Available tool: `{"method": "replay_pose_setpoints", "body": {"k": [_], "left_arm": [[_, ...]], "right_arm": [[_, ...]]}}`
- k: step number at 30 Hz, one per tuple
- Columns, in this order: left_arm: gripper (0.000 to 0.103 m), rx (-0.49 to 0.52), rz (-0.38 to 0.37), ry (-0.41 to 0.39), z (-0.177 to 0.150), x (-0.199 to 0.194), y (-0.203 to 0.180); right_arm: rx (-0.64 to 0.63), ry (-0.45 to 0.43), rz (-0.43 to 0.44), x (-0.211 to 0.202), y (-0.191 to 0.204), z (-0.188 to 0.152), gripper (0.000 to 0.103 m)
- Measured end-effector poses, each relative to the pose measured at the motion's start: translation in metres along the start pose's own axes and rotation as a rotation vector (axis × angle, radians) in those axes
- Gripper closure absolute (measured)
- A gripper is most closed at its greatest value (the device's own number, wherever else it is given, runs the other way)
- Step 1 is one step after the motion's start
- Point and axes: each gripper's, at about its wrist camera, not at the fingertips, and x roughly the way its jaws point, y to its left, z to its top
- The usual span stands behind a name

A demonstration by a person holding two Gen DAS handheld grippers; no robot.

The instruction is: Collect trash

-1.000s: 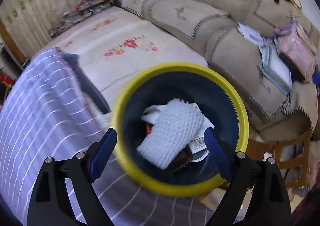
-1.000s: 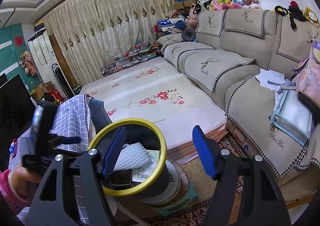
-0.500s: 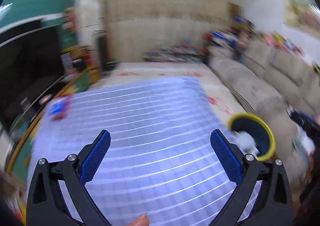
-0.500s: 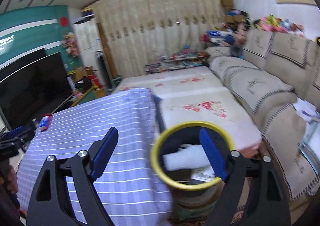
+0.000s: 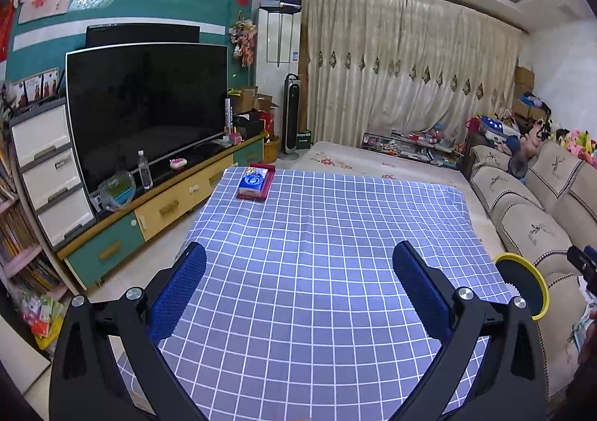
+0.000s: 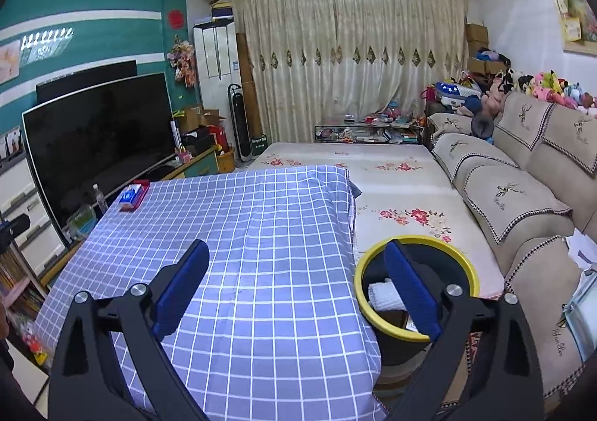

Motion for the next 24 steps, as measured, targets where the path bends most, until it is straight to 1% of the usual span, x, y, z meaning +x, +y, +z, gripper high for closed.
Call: {"method": "replay_pose_setpoints", "body": {"k": [4,9,18,24], "left_arm": [[0.004,0.009,-0.003,-0.001,-0.006,-0.005,0.004],[0.004,0.021,-0.019,0.006,-0.012,-0.009,-0.003],[0.004,0.04,-0.022,0.011,-0.011,-0.01,-0.018],[0.004,0.039,-0.023,0.021,-0.011,-0.007,-0.017]], "right_arm": [[0.005,0.003,-0.011,-0.006,0.001,-0.005,0.012],[0.018,-0.004,-0.015,-0.008,-0.004,-0.005,0.012],[0.026,0.007,-0.004,-0.001,-0.005,-0.006,0.011],[0.033,0.005,-0.004,0.001,-0.007,-0.006,0.011]]}}
